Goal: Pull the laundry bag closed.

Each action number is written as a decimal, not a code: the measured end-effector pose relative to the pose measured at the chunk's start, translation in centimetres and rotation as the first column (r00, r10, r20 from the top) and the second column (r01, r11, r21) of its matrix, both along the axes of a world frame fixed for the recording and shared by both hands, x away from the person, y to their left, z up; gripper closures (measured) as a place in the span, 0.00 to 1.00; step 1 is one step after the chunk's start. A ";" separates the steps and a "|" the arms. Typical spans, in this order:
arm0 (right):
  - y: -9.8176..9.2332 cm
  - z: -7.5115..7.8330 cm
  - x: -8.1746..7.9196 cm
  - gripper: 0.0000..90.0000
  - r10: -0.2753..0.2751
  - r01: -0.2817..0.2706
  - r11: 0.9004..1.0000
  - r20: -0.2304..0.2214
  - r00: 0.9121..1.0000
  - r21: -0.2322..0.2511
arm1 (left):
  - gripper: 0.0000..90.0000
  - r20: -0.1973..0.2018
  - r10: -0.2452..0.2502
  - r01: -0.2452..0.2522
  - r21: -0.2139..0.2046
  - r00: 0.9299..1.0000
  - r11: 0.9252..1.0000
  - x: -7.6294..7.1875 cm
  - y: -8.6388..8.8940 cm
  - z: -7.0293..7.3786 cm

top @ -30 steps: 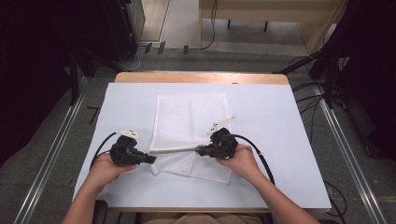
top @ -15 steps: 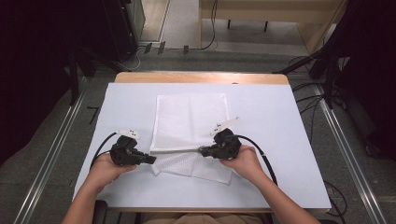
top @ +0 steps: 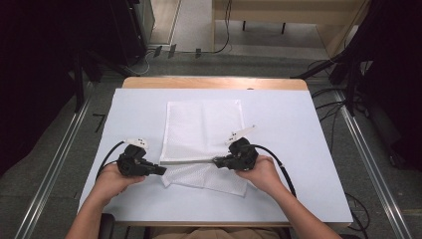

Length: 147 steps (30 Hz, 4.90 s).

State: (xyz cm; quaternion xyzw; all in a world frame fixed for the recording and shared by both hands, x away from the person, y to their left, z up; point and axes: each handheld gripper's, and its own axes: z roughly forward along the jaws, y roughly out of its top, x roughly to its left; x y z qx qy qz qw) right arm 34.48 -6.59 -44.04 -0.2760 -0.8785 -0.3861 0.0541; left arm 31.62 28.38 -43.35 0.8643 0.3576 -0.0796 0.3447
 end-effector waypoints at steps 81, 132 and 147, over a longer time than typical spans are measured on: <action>-7.5 -0.7 -0.5 0.97 -0.124 0.121 0.988 -0.033 0.992 -0.101 | 0.94 -0.074 0.004 -0.003 0.011 0.997 1.000 0.2 0.6 -0.4; -13.1 -0.9 2.2 0.40 -0.438 0.447 0.895 0.185 0.880 -0.008 | 0.41 0.210 0.404 -0.403 -0.050 0.890 0.914 0.7 5.1 1.0; -13.8 -1.8 2.8 0.23 -0.490 0.502 0.864 0.191 0.850 -0.019 | 0.40 0.197 0.444 -0.445 -0.040 0.874 0.895 1.2 5.6 0.7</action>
